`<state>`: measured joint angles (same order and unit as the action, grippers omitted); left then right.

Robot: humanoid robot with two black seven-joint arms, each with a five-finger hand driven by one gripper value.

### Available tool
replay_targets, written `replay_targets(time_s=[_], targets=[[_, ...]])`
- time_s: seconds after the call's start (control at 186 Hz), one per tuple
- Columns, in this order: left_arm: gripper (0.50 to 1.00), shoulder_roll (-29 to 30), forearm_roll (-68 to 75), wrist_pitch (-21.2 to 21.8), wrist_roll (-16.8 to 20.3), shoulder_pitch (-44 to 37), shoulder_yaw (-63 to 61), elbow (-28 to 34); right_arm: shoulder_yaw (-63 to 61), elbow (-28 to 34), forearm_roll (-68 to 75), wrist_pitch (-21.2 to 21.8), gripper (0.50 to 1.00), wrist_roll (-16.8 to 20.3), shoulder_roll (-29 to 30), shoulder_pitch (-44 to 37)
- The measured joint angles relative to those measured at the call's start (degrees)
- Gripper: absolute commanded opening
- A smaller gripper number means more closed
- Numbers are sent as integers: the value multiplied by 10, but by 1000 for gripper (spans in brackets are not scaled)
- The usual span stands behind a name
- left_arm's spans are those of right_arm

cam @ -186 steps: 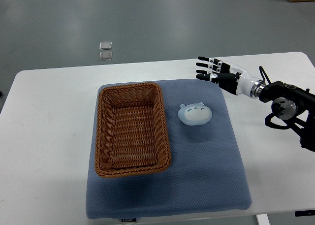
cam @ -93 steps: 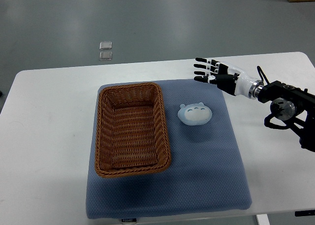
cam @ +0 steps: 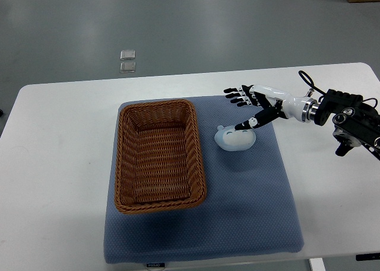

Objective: Place blue toy in brown basket
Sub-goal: 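Move the right hand down over the pale blue plush toy, then close the right hand's fingers around the plush toy and lift it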

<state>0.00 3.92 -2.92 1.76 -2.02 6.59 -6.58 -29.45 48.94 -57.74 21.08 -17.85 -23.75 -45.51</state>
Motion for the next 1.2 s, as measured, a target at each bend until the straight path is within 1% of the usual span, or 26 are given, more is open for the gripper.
replay_targets(time_s=[0.253,0.361,0.657,0.991,1.067,1.088,1.115,1.126,1.142,1.202], targets=[[1000,0,0,0,0,0,0,1,35,35,-131,3,917,-28,-30,-20],[1000,0,0,0,0,0,0,1,56,40,-157,-5,917,-31,-31,-30],[1000,0,0,0,0,0,0,1,87,40,-176,-59,915,-31,-24,-29],[1000,0,0,0,0,0,0,1,92,37,-177,-69,909,-27,-16,-19],[1000,0,0,0,0,0,0,1,93,34,-178,-77,895,-26,-15,-17],[1000,0,0,0,0,0,0,1,93,34,-178,-79,883,-26,-15,-16],[1000,0,0,0,0,0,0,1,93,33,-178,-82,852,-26,-15,-16],[1000,0,0,0,0,0,0,1,93,33,-179,-83,852,-25,-15,-16],[1000,0,0,0,0,0,0,1,94,32,-179,-85,836,-25,-15,-16],[1000,0,0,0,0,0,0,1,97,32,-179,-89,803,-25,-14,-16]])
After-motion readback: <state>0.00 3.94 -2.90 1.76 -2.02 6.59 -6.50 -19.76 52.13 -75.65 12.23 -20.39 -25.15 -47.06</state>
